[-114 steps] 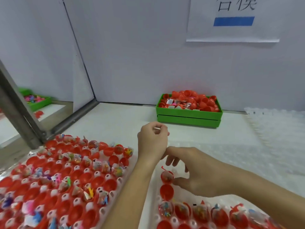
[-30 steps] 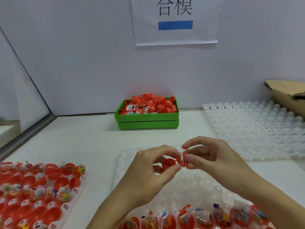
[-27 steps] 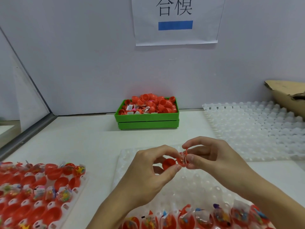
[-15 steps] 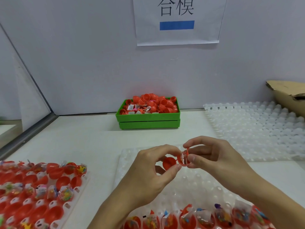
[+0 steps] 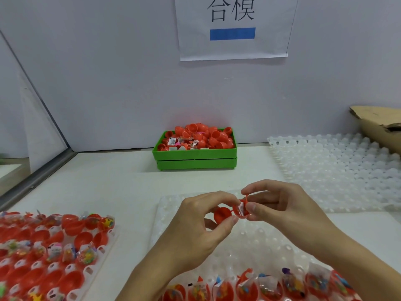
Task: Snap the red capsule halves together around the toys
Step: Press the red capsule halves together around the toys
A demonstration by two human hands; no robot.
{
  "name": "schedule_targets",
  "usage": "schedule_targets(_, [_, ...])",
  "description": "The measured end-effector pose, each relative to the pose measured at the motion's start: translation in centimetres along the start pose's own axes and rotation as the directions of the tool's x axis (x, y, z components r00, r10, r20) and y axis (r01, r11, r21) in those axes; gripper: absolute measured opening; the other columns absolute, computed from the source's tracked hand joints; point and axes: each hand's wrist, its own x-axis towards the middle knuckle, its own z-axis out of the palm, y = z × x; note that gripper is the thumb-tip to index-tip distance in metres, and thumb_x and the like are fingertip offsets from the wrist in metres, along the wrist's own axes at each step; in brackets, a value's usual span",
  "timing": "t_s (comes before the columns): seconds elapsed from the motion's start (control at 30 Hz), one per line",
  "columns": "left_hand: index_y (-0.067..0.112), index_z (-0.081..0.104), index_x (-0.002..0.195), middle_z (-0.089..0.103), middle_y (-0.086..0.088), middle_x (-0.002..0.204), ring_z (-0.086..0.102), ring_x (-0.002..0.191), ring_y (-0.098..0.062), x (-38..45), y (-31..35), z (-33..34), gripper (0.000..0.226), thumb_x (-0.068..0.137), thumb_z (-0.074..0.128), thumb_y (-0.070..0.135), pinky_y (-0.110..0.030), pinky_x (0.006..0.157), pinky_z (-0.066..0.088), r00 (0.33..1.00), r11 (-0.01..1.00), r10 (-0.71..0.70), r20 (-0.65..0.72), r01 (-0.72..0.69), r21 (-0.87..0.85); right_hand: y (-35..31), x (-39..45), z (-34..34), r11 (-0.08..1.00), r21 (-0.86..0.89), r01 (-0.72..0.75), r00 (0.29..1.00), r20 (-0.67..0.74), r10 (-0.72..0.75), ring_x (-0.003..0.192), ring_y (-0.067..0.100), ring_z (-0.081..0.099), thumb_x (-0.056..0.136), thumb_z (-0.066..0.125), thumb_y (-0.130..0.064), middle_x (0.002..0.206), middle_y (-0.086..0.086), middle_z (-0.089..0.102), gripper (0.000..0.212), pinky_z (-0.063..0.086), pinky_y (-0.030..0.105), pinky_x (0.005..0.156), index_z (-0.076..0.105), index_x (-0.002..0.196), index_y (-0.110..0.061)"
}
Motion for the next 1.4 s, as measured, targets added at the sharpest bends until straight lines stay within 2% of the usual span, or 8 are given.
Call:
schedule_targets(0.37, [0.043, 0.064, 0.108, 0.067, 0.017, 0.095, 0.066, 0.093, -0.008, 0.0, 0.2, -0.1, 0.028, 0.090, 0.069, 0.022, -0.026, 0.071, 0.061, 1.000, 1.000, -0.006, -0.025, 0.005, -0.015, 0.0, 0.0, -0.1, 1.000, 0.016, 0.015, 1.000, 0.012, -0.016, 0.087, 0.018, 0.075, 0.092, 0.064, -0.001, 0.090, 0.004, 0.078, 0.021, 0.058, 0.021, 0.079, 0.072, 0.104, -0.015])
schedule_targets(0.5, [0.050, 0.056, 0.115, 0.067, 0.018, 0.093, 0.066, 0.091, -0.004, 0.1, 0.8, -0.1, 0.040, 0.088, 0.073, 0.025, -0.020, 0.074, 0.059, 0.999, 0.999, -0.040, -0.023, 0.040, 0.002, 0.1, 0.0, -0.1, 0.999, -0.003, 0.039, 0.999, 0.021, -0.038, 0.089, 0.016, 0.074, 0.094, 0.060, 0.000, 0.091, 0.004, 0.078, 0.026, 0.057, 0.020, 0.076, 0.072, 0.107, -0.019])
schedule_targets(0.7, [0.044, 0.059, 0.106, 0.067, 0.017, 0.091, 0.064, 0.091, 0.003, 0.9, 1.9, -0.9, 0.045, 0.073, 0.086, 0.029, -0.011, 0.074, 0.055, 0.993, 0.993, -0.113, -0.015, 0.114, 0.034, 0.0, 0.0, -0.2, 0.998, 0.021, 0.061, 0.998, -0.011, -0.061, 0.089, 0.016, 0.074, 0.094, 0.059, 0.000, 0.092, 0.002, 0.078, 0.031, 0.056, 0.018, 0.075, 0.068, 0.114, -0.022])
schedule_targets(0.8, [0.049, 0.053, 0.101, 0.065, 0.020, 0.093, 0.060, 0.093, 0.011, 1.5, 2.5, -0.7, 0.046, 0.077, 0.083, 0.023, -0.005, 0.072, 0.051, 0.994, 0.989, -0.111, -0.024, 0.113, 0.100, 0.0, 0.1, -0.3, 0.996, 0.029, 0.081, 0.995, -0.061, -0.079, 0.088, 0.013, 0.074, 0.092, 0.062, -0.002, 0.091, -0.001, 0.078, 0.030, 0.055, 0.014, 0.073, 0.067, 0.114, -0.023])
schedule_targets(0.93, [0.032, 0.062, 0.095, 0.068, 0.014, 0.089, 0.066, 0.088, 0.001, 1.9, 2.4, -0.5, 0.033, 0.076, 0.084, 0.017, -0.015, 0.075, 0.057, 0.984, 0.991, -0.135, -0.115, 0.134, -0.014, 0.3, 0.4, -0.4, 0.991, 0.085, 0.107, 0.988, -0.123, -0.096, 0.087, 0.012, 0.075, 0.088, 0.065, -0.008, 0.091, -0.002, 0.078, 0.022, 0.055, 0.014, 0.071, 0.071, 0.107, -0.016])
schedule_targets(1.07, [0.024, 0.067, 0.090, 0.071, 0.010, 0.083, 0.070, 0.083, -0.008, 1.5, 2.2, -0.8, 0.026, 0.073, 0.085, 0.015, -0.020, 0.077, 0.058, 0.980, 0.986, -0.134, -0.145, 0.117, -0.121, 0.4, 0.2, -0.5, 0.984, 0.119, 0.135, 0.990, -0.042, -0.131, 0.095, 0.014, 0.074, 0.076, 0.070, -0.021, 0.098, 0.000, 0.078, 0.031, 0.057, 0.019, 0.077, 0.073, 0.106, -0.017])
schedule_targets(1.23, [0.025, 0.074, 0.097, 0.074, 0.010, 0.086, 0.072, 0.083, -0.010, 0.9, 2.0, -1.3, 0.030, 0.071, 0.086, 0.015, -0.022, 0.081, 0.058, 0.983, 0.983, -0.114, -0.144, 0.091, -0.159, 0.5, 0.1, -0.1, 0.972, 0.067, 0.226, 0.974, -0.046, -0.223, 0.091, 0.015, 0.074, 0.080, 0.071, -0.004, 0.093, -0.001, 0.078, 0.025, 0.055, 0.018, 0.075, 0.074, 0.100, -0.019])
schedule_targets(1.4, [0.034, 0.069, 0.107, 0.075, 0.012, 0.092, 0.073, 0.088, -0.010, 0.3, 2.1, -1.3, 0.046, 0.063, 0.081, 0.034, -0.020, 0.083, 0.057, 0.979, 0.978, -0.109, -0.172, 0.074, -0.195, 0.5, 0.0, 0.1, 0.954, 0.000, 0.300, 0.953, -0.040, -0.300, 0.090, 0.014, 0.074, 0.081, 0.067, 0.015, 0.091, 0.000, 0.078, 0.033, 0.057, 0.021, 0.075, 0.074, 0.098, -0.013])
